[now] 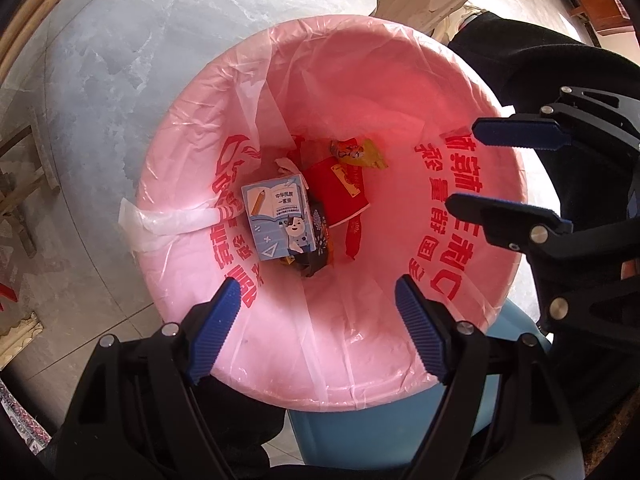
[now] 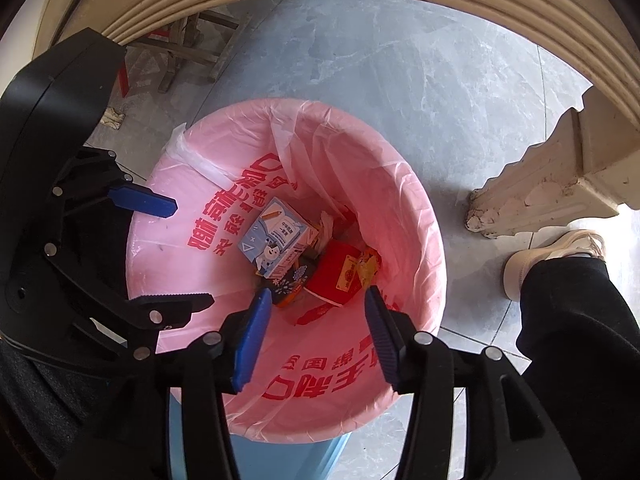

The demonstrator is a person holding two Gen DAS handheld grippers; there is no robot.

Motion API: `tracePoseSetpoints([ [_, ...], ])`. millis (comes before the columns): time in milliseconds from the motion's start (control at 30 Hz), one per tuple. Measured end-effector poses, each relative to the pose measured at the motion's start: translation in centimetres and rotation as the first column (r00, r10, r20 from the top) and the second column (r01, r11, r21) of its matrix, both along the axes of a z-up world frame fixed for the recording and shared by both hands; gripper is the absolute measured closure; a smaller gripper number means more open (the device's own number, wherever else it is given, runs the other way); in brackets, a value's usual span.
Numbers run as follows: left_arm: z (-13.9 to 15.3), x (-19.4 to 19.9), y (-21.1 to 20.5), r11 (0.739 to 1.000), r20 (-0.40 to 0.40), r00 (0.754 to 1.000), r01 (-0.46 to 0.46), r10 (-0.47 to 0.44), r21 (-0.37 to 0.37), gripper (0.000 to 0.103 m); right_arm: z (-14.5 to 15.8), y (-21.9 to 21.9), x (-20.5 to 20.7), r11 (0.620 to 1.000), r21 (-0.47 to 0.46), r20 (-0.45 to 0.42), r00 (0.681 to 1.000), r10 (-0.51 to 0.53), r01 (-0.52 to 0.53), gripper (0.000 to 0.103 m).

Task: Collect trash
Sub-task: 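Open the left gripper dropping the carton while the right gripper drops the snack bag, then raise both tools from the bin back toward the two medicine boxes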

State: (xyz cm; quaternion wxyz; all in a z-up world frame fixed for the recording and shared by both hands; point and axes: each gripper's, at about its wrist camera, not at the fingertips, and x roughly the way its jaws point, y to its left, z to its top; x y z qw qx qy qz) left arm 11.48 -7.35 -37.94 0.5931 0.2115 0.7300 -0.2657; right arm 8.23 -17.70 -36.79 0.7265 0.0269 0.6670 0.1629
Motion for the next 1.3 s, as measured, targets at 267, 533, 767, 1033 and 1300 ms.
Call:
tracePoseSetpoints([
  [267, 2.1, -0.7, 0.6, 1.000, 0.046, 0.999, 0.008, -0.009, 0.012, 0.025, 1.6, 0.9, -0.5, 1.000, 0.008, 0.024, 0.999, 0.028, -0.028, 0.050],
  [533, 11.4, -2.0, 2.5, 0.997, 0.168, 0.983, 0.076, -0.074, -0.006, 0.025, 9.6, 1.8, -1.9, 0.989, 0.070, 0.124, 0.985, 0.118, -0.127, 0.040],
  [767, 23.0, -0.3, 4.3, 0.994, 0.269, 0.961, 0.089, -0.066, -0.071, 0.018, 20.5, 0.7, -0.2, 0.977, 0.086, 0.262, 0.951, 0.166, -0.194, 0.019],
  [1033, 35.2, 4.1, 4.4, 0.989, 0.414, 0.904, 0.138, -0.106, -0.049, 0.014, 34.1, -1.5, 5.4, 0.974, -0.012, 0.475, 0.856, 0.203, -0.224, 0.009],
  [1300, 40.4, 9.9, 3.3, 0.982, 0.392, 0.910, 0.175, -0.136, -0.067, 0.013, 42.0, -1.2, 12.1, 0.889, -0.222, 0.534, 0.713, 0.454, -0.400, 0.007],
])
